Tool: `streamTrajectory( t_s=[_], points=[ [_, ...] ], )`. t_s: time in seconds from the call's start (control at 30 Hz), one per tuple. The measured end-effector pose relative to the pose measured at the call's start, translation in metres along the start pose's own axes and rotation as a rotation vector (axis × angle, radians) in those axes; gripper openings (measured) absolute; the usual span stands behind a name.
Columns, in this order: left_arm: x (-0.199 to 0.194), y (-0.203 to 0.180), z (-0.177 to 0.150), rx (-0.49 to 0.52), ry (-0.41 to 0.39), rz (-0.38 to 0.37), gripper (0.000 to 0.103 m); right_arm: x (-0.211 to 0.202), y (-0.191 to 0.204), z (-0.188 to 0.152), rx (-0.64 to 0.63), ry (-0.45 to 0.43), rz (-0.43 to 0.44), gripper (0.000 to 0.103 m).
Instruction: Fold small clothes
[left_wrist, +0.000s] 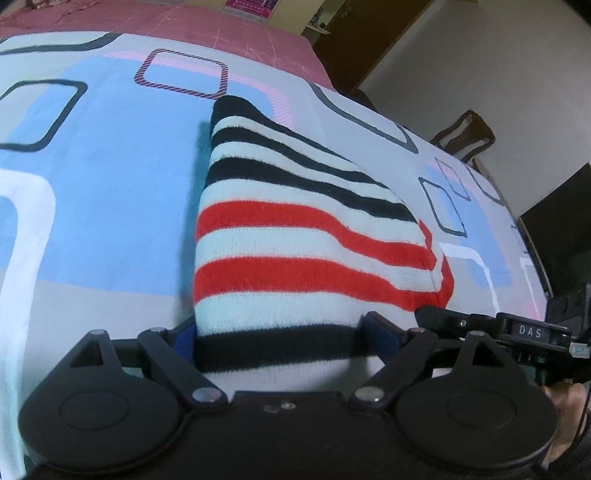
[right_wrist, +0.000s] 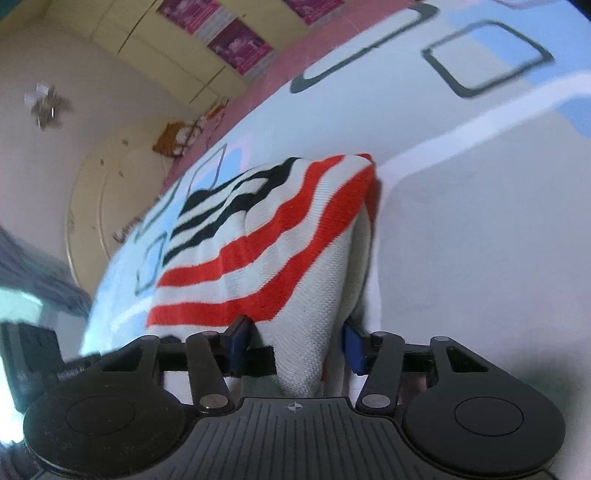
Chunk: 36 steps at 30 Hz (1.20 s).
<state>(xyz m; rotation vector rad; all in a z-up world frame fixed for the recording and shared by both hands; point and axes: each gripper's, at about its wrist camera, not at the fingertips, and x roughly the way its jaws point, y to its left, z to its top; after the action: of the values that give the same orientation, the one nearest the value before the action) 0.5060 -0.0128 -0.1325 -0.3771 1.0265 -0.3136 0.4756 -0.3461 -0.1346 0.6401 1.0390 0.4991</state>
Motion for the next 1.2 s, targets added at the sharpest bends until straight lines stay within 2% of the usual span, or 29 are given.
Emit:
streamTrajectory(
  t_s=[0.1, 0.4, 0.5, 0.6, 0.77, 1.03, 1.2],
  points=[
    [0.001, -0.005, 0.001, 0.04, 0.009, 0.014, 0.08, 0.005, 0.01, -0.001, -0.054, -0.003, -0.041, 0.051],
    [-0.012, -0.012, -0.002, 0.153, -0.021, 0.0, 0.06, -0.001, 0.044, -0.018, -0.155, -0.079, -0.145, 0.033],
    [-0.021, -0.014, -0.002, 0.187, -0.017, -0.011, 0.057, -0.005, 0.062, -0.02, -0.2, -0.106, -0.187, 0.032],
    [-0.032, -0.015, -0.003, 0.21, -0.028, -0.035, 0.056, -0.008, 0.085, -0.03, -0.256, -0.131, -0.239, 0.032],
    [-0.058, -0.003, -0.008, 0.233, -0.052, -0.067, 0.056, -0.01, 0.118, -0.048, -0.292, -0.162, -0.265, 0.032],
    [-0.106, 0.038, -0.014, 0.22, -0.102, -0.055, 0.056, 0.011, 0.174, -0.069, -0.358, -0.162, -0.255, 0.032],
    [-0.135, 0.075, -0.015, 0.184, -0.133, -0.025, 0.056, 0.043, 0.212, -0.078, -0.397, -0.142, -0.218, 0.032]
  ],
)
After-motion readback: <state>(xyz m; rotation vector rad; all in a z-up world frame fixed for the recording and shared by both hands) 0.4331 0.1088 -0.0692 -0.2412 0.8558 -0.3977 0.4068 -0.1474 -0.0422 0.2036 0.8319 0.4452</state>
